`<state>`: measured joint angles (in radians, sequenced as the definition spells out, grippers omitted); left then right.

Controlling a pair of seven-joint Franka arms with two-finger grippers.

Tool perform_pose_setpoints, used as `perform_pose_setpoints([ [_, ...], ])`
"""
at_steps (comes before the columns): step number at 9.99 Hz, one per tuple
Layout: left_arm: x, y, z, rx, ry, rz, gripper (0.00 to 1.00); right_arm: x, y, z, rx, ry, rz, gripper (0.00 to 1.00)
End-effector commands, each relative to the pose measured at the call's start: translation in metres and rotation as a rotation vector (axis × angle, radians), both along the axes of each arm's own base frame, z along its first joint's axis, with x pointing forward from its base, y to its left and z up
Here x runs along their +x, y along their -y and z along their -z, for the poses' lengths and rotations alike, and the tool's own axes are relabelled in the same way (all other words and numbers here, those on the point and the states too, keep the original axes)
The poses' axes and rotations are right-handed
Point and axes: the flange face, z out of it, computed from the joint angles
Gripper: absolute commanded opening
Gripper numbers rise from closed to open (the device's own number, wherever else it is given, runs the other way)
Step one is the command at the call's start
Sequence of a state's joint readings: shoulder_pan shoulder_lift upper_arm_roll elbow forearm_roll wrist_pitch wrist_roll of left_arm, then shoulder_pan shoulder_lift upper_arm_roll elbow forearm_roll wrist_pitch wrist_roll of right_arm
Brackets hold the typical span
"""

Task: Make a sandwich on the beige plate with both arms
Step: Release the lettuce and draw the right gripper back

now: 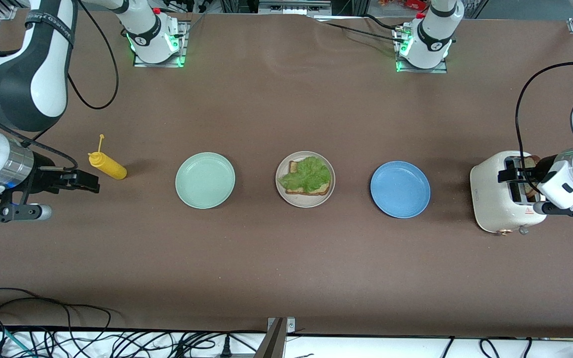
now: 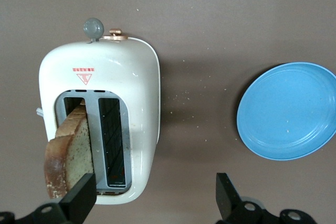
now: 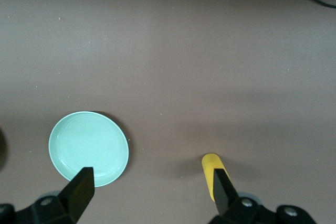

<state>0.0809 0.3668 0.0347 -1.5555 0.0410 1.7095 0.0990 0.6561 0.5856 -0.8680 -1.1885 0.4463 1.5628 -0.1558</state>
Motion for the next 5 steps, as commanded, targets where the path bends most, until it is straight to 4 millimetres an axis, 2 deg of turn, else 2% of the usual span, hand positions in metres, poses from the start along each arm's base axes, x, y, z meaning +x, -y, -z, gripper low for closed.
perform_pose_setpoints([
  [1,0.000,0.001,-0.002,0.034,-0.010,0.005,1.00,0.003,0.005,-0.001,-0.026,0.011,-0.014,1.00],
  [3,0.000,0.001,-0.002,0.034,-0.010,0.005,1.00,0.009,0.005,0.009,-0.038,0.016,-0.013,1.00],
  [4,0.000,0.001,-0.003,0.034,-0.008,0.005,1.00,0.010,0.018,0.011,-0.033,0.014,0.005,1.00],
  [5,0.000,0.001,-0.003,0.034,-0.008,0.005,1.00,0.013,0.020,0.017,-0.013,0.005,0.002,1.00],
])
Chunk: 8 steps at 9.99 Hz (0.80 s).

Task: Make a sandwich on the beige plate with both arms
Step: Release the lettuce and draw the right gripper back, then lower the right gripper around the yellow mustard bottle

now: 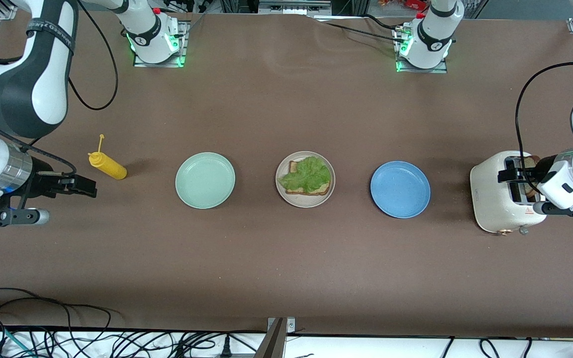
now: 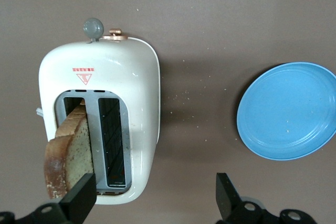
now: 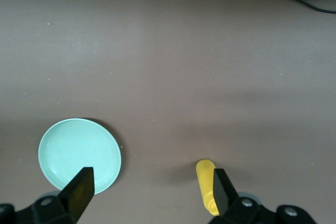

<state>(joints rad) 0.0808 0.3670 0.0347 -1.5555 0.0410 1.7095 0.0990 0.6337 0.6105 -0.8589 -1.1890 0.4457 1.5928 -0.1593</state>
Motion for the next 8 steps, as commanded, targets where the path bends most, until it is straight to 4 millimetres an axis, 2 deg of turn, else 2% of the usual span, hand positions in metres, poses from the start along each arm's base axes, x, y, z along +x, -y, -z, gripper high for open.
perform_pose_setpoints([
  [1,0.000,0.001,-0.002,0.034,-0.009,0.005,1.00,0.008,0.016,0.007,0.026,-0.005,0.001,1.00],
  [5,0.000,0.001,-0.002,0.034,-0.009,0.005,1.00,0.018,0.029,0.004,0.006,-0.008,-0.044,1.00],
  [8,0.000,0.001,-0.002,0.034,-0.009,0.005,1.00,0.019,0.040,0.006,-0.016,-0.018,-0.083,1.00],
])
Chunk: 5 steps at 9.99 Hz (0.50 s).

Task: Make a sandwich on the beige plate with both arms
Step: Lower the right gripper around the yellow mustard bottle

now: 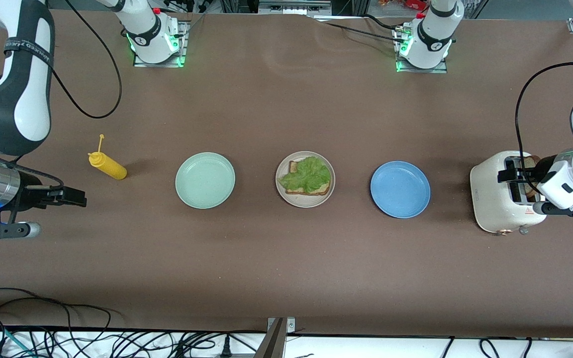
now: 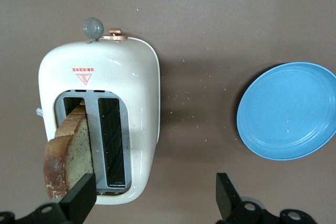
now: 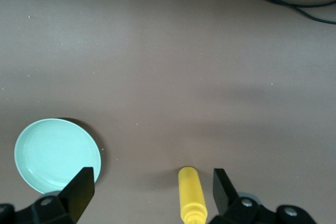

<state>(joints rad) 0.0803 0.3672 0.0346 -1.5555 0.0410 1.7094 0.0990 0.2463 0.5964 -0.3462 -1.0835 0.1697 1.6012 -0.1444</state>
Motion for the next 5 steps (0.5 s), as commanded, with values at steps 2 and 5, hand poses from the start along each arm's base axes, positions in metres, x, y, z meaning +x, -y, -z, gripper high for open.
perform_pose_setpoints([
  [2,0.000,0.000,-0.002,0.034,-0.009,0.004,1.00,-0.003,0.018,-0.015,-0.017,0.014,-0.047,1.00],
  [5,0.000,0.000,-0.001,0.034,-0.011,0.003,1.00,-0.008,0.040,-0.006,0.013,0.018,-0.073,1.00],
])
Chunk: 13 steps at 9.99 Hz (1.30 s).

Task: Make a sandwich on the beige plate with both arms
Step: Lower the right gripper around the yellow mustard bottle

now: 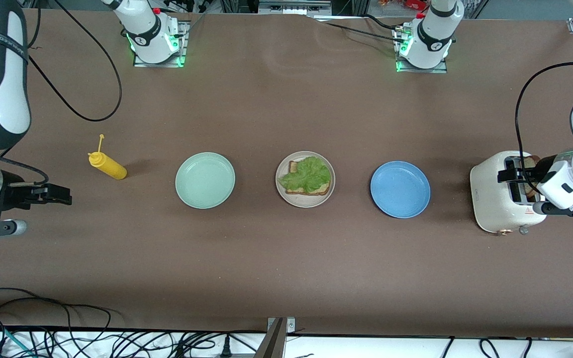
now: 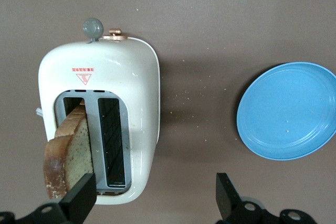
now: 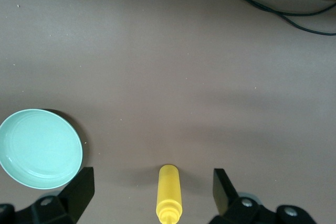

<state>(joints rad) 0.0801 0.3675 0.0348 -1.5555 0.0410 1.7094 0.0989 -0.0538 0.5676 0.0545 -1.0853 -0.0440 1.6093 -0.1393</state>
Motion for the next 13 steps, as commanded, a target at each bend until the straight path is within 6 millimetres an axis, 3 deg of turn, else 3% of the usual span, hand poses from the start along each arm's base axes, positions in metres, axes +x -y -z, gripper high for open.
perform_pose_setpoints([
  [1,0.000,0.000,0.001,0.034,-0.013,0.003,1.00,-0.013,0.007,0.003,0.008,0.020,-0.078,1.00],
  [3,0.001,0.002,0.002,0.033,-0.015,0.006,1.00,-0.022,0.013,0.018,0.017,0.002,-0.167,1.00],
  [5,0.001,0.002,0.002,0.033,-0.015,0.006,1.00,-0.029,0.041,0.025,0.092,-0.005,-0.259,1.00],
  [8,0.001,0.002,0.002,0.033,-0.015,0.006,1.00,-0.045,0.120,0.051,0.296,0.048,-0.471,1.00],
  [10,0.001,0.002,0.002,0.033,-0.015,0.006,1.00,-0.060,0.163,0.076,0.377,0.081,-0.596,1.00],
  [13,0.001,0.002,0.002,0.033,-0.015,0.006,1.00,-0.104,0.217,0.139,0.595,0.229,-0.799,1.00],
])
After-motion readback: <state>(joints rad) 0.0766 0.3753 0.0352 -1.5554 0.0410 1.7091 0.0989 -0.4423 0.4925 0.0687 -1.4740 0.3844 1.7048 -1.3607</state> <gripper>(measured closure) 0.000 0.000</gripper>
